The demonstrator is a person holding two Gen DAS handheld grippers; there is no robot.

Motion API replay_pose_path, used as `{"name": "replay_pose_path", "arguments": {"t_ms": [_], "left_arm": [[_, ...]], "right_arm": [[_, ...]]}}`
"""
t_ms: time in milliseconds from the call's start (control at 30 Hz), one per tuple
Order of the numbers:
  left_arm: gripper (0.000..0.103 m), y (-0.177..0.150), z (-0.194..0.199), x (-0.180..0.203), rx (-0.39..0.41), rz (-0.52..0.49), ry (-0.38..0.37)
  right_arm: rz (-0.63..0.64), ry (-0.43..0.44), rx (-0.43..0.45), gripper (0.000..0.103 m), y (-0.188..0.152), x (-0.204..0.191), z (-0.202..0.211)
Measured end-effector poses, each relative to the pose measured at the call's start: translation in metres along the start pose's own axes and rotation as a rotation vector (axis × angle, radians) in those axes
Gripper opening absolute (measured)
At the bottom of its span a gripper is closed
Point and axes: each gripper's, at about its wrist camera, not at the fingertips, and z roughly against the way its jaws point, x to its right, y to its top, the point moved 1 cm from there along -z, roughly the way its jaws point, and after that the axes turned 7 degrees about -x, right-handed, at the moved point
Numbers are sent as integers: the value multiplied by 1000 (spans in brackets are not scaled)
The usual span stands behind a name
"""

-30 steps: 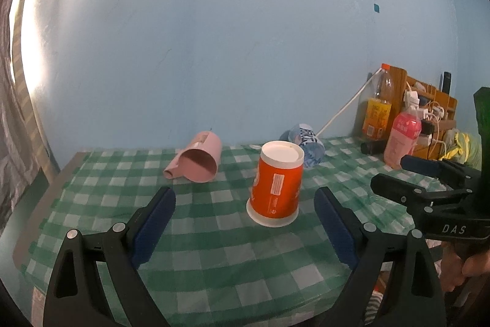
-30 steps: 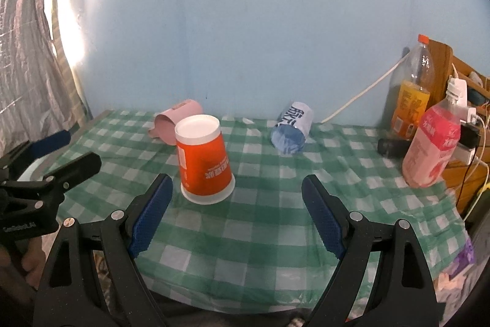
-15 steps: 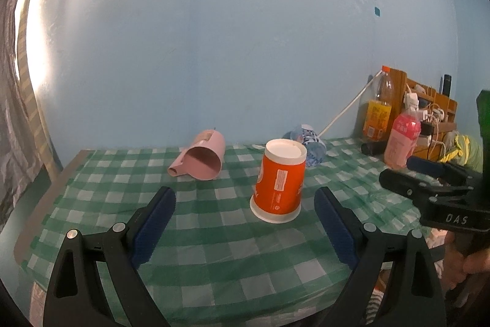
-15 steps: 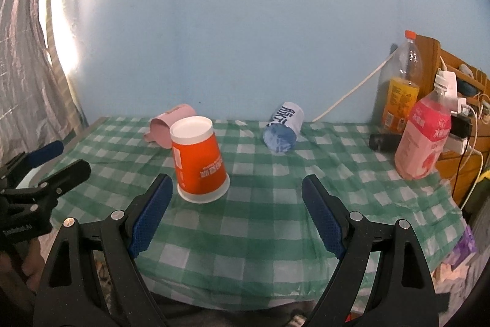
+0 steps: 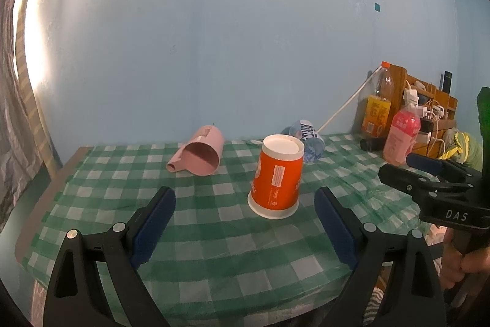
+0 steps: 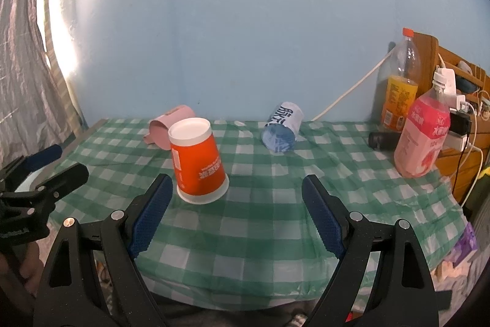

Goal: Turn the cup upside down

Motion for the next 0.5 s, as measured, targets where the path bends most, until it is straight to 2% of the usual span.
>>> {"name": "replay_pose_path", "arguments": {"t_ms": [500], "left_arm": [[93,1,1,-4,-16,12,-4]], "right_arm": [[-1,-3,-13,86,-1,1,-4]]}}
